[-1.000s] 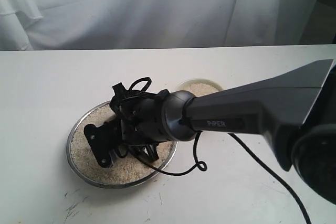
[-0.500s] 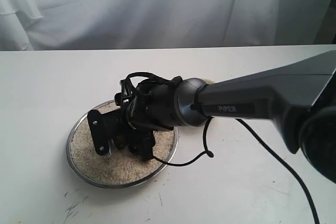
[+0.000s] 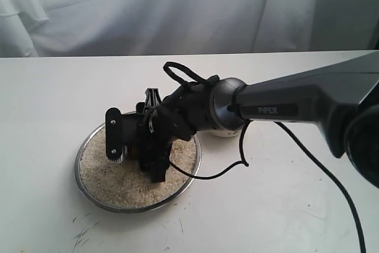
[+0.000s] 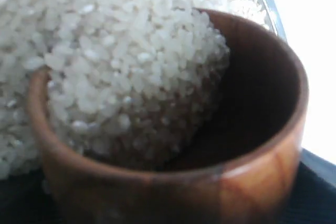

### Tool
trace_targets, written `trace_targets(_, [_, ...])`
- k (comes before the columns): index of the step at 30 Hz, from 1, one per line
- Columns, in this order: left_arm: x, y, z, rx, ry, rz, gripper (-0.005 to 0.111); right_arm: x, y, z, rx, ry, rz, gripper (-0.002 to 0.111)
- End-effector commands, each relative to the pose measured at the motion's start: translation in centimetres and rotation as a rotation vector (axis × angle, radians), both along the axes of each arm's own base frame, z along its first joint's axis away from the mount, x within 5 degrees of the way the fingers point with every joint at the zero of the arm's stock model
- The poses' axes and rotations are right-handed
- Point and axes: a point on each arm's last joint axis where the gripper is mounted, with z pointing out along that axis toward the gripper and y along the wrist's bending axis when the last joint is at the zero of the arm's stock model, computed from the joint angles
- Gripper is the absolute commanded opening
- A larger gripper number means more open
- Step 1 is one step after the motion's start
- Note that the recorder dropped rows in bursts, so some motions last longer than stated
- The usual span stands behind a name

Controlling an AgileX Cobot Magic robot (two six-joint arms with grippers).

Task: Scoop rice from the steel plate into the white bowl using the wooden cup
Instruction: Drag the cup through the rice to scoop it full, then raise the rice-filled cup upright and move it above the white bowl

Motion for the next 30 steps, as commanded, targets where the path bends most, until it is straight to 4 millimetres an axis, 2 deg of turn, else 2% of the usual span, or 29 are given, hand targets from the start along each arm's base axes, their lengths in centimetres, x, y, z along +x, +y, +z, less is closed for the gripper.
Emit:
trace_targets(1, [0.0, 0.0, -0.1, -0.004, -0.007, -0.001, 0.000, -0.6, -0.4, -1.1, -0.011, 0.118, -0.042, 0.000])
trace_targets(5, [0.0, 0.0, -0.1, -0.004, -0.007, -0.001, 0.000, -0.4, -0.7, -0.2, -0.004, 0.128, -0.060, 0.000])
trace_targets(13, [0.0, 0.0, -0.1, -0.004, -0.007, -0.001, 0.000, 0.6, -2.2, 3.0, 0.015, 0.130, -0.080, 0.000])
trace_targets(20, [0.0, 0.0, -0.1, -0.004, -0.007, -0.001, 0.000, 1.1, -3.0, 5.8, 0.113, 0.181, -0.108, 0.000])
trace_targets(30, [0.0, 0.0, -0.1, -0.004, -0.007, -0.001, 0.000, 1.0, -4.0, 7.8, 0.126, 0.209, -0.115, 0.000])
